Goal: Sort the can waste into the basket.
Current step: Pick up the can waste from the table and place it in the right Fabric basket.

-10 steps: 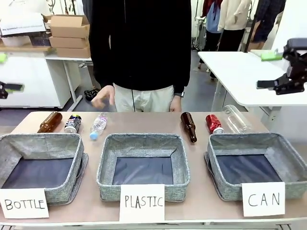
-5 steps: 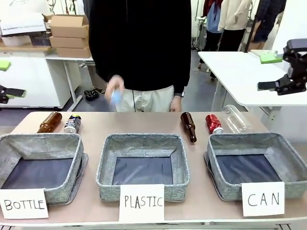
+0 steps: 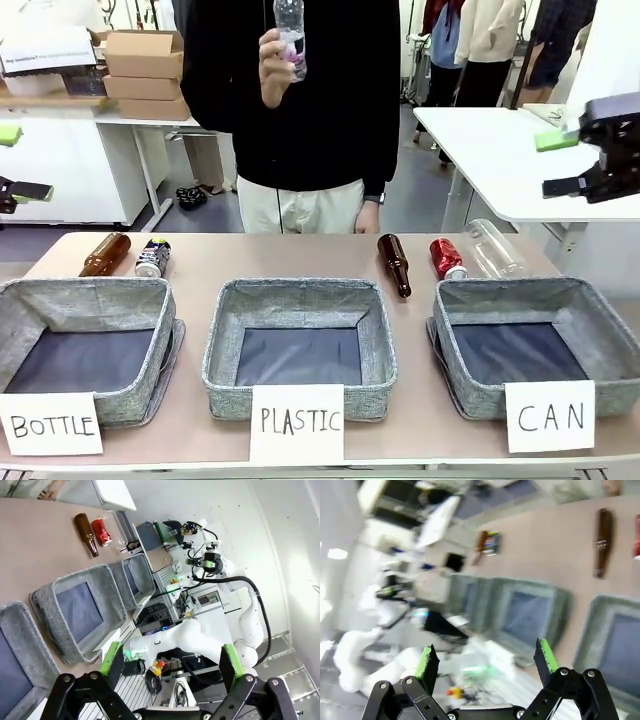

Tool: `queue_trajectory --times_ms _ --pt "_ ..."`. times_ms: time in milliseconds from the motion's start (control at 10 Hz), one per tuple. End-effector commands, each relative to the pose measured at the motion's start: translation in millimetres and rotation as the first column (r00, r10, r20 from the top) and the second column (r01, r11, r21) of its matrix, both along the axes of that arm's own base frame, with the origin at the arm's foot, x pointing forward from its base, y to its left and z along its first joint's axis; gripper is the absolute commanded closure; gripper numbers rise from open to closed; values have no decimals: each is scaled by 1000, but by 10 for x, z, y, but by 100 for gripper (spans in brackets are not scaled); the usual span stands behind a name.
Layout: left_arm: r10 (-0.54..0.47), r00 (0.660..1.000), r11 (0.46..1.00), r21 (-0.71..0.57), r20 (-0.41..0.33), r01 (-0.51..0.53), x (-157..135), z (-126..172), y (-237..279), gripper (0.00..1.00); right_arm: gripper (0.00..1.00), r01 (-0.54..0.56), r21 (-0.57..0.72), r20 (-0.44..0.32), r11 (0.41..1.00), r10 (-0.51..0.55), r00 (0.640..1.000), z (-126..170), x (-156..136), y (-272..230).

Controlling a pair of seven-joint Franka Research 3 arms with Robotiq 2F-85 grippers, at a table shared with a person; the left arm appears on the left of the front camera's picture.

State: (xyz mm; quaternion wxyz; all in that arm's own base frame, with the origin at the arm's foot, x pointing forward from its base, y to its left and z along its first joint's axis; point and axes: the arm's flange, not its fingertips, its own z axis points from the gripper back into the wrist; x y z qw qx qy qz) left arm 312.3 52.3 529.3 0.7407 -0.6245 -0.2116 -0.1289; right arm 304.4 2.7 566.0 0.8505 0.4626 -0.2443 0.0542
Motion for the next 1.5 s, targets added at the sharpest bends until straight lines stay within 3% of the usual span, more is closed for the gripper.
queue_trajectory --times_ms 0,100,200,400,500,700,800,1000,1200,1400 --pt "-11 1000 1000 -21 27 12 31 12 2 0 0 258 -869 207 423 -164 964 116 480 276" --pt "-11 1000 1000 -21 27 12 31 12 2 0 0 192 -909 169 369 -93 981 100 646 369" --pt "-11 1000 1000 -21 27 12 31 12 2 0 0 174 -937 147 302 -110 983 96 728 353" --pt "-11 1000 1000 -21 27 12 31 12 2 0 0 213 -900 180 381 -120 976 162 643 288" --pt "-11 1000 1000 -21 27 12 31 12 2 0 0 87 -613 141 785 0 990 98 709 427" --pt "-11 1000 1000 -21 27 12 31 12 2 0 0 87 -613 141 785 0 990 98 709 427" --pt "-11 1000 1000 -21 27 12 31 12 2 0 0 114 -695 160 709 -2 987 120 733 377" --pt "-11 1000 1000 -21 27 12 31 12 2 0 0 85 -704 17 705 -102 995 -73 1740 526" --pt "-11 1000 1000 -21 27 12 31 12 2 0 0 53 -781 -122 622 -236 964 -608 2675 555" --pt "-11 1000 1000 -21 27 12 31 12 2 0 0 -81 -778 -241 623 -177 954 -1123 3011 530"
